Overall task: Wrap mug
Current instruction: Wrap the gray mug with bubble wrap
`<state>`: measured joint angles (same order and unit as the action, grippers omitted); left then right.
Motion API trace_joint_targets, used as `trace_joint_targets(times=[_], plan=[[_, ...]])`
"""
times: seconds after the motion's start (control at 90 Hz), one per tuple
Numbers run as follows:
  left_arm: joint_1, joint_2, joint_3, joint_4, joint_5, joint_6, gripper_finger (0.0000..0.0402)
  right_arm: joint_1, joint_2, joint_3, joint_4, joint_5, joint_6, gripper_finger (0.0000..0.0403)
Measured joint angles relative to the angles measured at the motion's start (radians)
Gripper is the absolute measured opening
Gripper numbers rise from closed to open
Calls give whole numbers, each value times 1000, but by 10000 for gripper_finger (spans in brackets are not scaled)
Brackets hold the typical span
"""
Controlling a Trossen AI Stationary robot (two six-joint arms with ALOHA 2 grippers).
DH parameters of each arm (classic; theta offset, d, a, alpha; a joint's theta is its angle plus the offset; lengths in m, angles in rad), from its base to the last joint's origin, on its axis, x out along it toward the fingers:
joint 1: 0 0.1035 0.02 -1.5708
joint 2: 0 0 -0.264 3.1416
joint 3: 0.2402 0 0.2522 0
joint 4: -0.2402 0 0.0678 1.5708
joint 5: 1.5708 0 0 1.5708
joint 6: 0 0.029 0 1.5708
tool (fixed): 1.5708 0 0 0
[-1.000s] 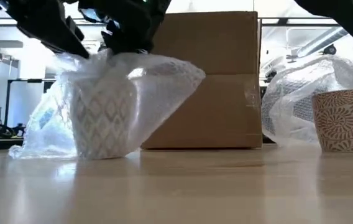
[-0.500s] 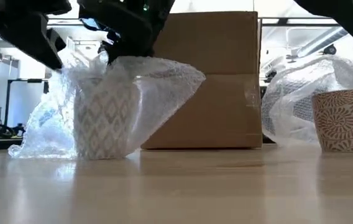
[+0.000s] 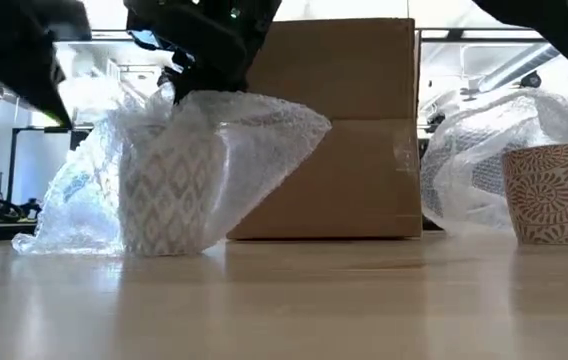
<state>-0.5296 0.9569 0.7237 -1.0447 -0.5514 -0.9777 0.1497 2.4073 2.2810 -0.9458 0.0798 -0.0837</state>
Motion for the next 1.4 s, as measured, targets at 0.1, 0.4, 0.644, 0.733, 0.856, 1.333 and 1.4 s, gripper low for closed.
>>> trace_joint_targets(times=[0.1,0.4,0.644,0.733,0.856,1.333,1.4], plan=[[-1,15,-106,124,12,3,1,0,0,-1,15,0,-11,14],[-4,21,-175,677,-7,316,0,0,2,-1,43,0,-22,14],[-4,50,-141,813,-8,479,0,0,2,-1,46,-1,3,14],[-4,88,-169,863,-8,481,0,0,2,-1,47,-1,6,14],[-4,157,-189,905,-13,480,0,0,2,-1,48,-1,6,14],[-4,250,-163,906,-33,498,1,0,-152,-3,46,-10,3,14],[-4,250,-163,906,-32,498,2,0,-142,-15,129,-10,5,14]])
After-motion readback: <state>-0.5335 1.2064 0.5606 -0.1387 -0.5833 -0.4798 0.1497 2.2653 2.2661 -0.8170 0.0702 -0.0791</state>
